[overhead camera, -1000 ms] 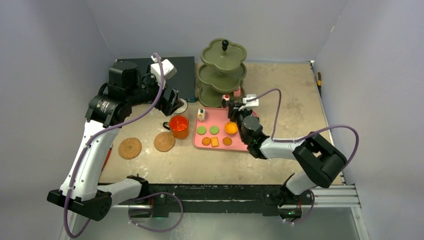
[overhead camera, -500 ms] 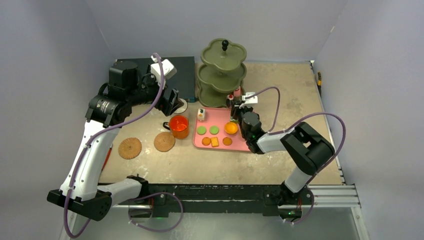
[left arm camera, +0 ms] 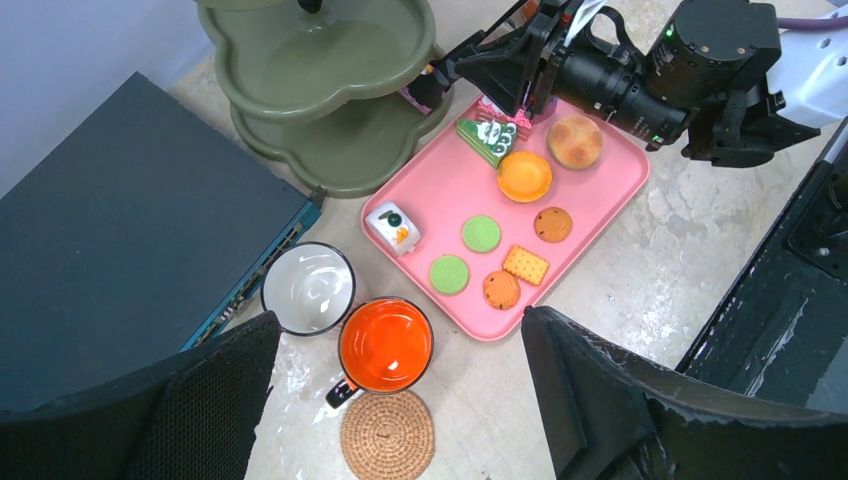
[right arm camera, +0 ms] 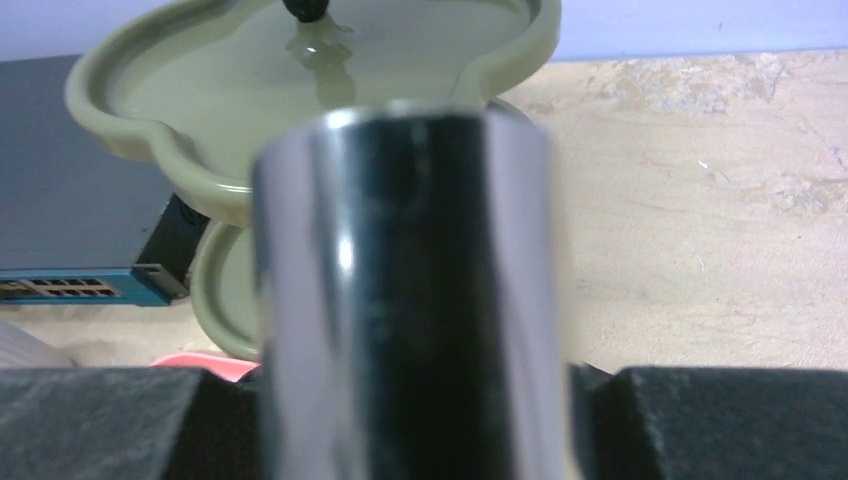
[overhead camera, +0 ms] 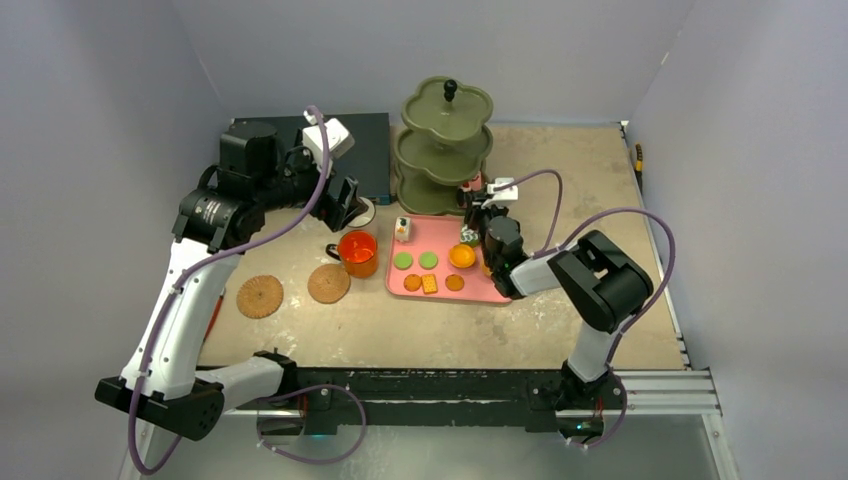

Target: Serve the afternoon tea

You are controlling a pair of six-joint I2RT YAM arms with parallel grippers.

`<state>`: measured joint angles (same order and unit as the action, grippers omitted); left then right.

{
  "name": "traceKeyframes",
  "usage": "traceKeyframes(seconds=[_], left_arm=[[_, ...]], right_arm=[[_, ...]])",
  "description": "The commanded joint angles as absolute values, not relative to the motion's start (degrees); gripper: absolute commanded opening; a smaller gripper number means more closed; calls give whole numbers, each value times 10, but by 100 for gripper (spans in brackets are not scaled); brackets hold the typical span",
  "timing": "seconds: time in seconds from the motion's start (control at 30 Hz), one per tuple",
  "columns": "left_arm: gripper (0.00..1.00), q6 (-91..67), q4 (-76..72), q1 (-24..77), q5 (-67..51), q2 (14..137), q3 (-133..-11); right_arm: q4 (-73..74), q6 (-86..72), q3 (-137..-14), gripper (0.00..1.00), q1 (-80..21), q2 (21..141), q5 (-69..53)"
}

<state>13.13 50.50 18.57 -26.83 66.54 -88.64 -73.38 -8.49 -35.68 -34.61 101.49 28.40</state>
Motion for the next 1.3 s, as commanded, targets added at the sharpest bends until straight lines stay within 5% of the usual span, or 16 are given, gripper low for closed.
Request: traceKeyframes(seconds=[0.0, 0.13, 0.33, 0.47, 0.83, 1.27], left_arm=[[91, 143, 495, 187, -277, 669, -889], [91, 142, 496, 187, -279, 671, -889], [91, 141, 496, 188, -282, 673, -890], [93, 135, 492, 187, -278, 677, -884], [99, 98, 483, 186, -250, 708, -889], [99, 91, 476, 164, -217, 723, -889]], right_arm=[[-790, -77, -380, 28, -338, 1035, 273], [-801, -85, -376, 31, -338, 1046, 268], [-801, -85, -362, 53, -338, 1012, 276], [-776, -103, -341, 58, -341, 966, 270], [-697, -128, -300, 59, -481, 874, 320], [-670, -134, -389, 63, -549, 967, 344]])
